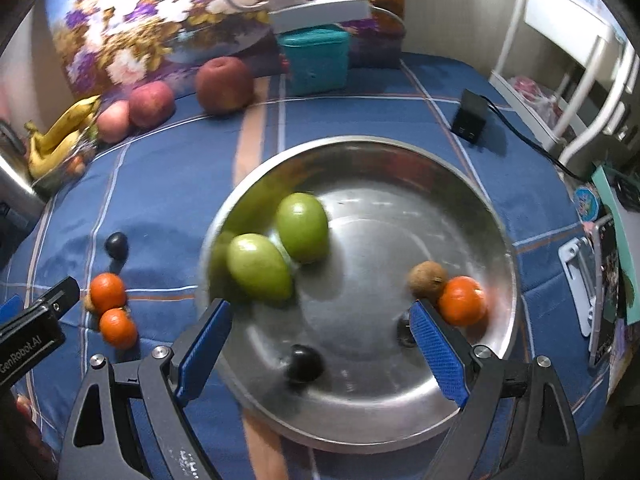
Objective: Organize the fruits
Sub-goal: 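Withdraw both open tools from the plate toward the oranges on the cloth, then grasp the small brown kiwi with the left tool while the right tool grasps an orange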
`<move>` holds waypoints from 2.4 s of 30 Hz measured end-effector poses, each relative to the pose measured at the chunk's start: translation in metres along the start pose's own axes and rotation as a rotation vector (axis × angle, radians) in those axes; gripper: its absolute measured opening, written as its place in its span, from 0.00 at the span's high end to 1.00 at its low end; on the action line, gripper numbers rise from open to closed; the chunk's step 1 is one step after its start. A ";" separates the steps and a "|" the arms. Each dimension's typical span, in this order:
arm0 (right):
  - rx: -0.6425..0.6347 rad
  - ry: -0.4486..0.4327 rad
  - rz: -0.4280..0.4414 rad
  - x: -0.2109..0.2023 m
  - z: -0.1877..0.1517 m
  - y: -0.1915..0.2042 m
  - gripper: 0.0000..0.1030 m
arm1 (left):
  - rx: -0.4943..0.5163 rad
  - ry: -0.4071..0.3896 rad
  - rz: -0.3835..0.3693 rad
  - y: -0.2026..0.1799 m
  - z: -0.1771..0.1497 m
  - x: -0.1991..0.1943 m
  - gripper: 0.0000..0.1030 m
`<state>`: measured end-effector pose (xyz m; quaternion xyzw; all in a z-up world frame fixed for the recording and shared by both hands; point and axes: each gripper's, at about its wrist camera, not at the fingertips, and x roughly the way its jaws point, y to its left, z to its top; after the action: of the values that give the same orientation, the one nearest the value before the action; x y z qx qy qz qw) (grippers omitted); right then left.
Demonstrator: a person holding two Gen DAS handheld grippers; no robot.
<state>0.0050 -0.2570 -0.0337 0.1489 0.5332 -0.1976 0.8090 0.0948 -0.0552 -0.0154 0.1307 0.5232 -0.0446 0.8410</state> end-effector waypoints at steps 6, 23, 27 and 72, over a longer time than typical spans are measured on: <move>-0.079 -0.025 0.010 -0.001 -0.005 0.029 0.12 | -0.023 -0.010 0.014 0.032 -0.001 0.004 0.00; -0.147 -0.022 0.141 -0.001 -0.005 0.107 0.12 | -0.194 0.010 -0.074 0.103 0.006 0.024 0.00; -0.176 -0.016 0.160 0.001 -0.006 0.128 0.12 | -0.220 0.018 -0.093 0.114 0.007 0.028 0.00; -0.265 0.141 0.176 0.042 -0.022 0.149 0.53 | -0.187 0.205 -0.478 0.041 0.007 0.076 0.49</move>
<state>0.0733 -0.1225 -0.0760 0.1006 0.5950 -0.0428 0.7963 0.1434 -0.0132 -0.0738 -0.0708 0.6233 -0.1796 0.7577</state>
